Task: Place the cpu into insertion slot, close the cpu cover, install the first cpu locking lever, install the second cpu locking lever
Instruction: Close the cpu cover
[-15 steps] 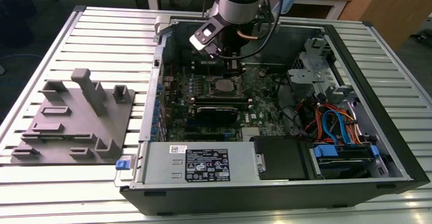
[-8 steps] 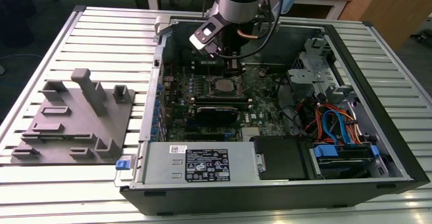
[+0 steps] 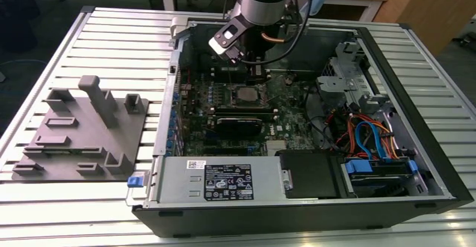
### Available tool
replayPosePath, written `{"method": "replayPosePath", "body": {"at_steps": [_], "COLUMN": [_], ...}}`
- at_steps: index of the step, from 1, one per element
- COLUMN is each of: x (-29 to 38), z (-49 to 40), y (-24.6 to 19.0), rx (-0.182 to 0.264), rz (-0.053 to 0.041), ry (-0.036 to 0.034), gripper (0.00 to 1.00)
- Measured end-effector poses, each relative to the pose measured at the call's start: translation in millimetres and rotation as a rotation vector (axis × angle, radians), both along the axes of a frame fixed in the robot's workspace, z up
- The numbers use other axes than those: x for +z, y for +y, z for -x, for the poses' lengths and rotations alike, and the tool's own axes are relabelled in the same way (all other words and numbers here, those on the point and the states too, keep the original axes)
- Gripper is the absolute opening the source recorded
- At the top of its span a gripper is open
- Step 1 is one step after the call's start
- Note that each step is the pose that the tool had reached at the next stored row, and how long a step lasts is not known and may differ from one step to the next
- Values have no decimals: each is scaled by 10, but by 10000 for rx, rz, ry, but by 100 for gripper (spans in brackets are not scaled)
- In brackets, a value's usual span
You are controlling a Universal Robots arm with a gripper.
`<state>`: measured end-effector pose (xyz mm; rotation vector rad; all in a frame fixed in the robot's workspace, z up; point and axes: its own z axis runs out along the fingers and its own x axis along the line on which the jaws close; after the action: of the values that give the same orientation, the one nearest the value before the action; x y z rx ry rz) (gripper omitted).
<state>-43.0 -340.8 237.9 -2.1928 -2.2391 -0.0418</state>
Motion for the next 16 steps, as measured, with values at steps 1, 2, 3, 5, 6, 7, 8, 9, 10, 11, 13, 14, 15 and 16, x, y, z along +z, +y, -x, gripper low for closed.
{"method": "replayPosePath", "body": {"at_steps": [1,2,3,5,6,7,8,9,10,11,13,14,15,16], "x": [0,0,1,8,9,11,13,14,16,19,21,24,26,28], "z": [0,0,0,0,0,0,0,0,0,0,0,0,0,0], "y": [0,0,0,0,0,1,0,0,0,0,0,0,0,0], "rx": [0,0,0,0,-1,0,0,0,0,0,1,0,0,0], "rz": [0,0,0,2,-2,0,2,3,3,10,14,16,18,18], "ry": [0,0,0,1,-1,0,0,0,2,3,2,3,3,3], "gripper": [10,10,10,10,10,10,10,10,10,10,10,10,10,10]}}
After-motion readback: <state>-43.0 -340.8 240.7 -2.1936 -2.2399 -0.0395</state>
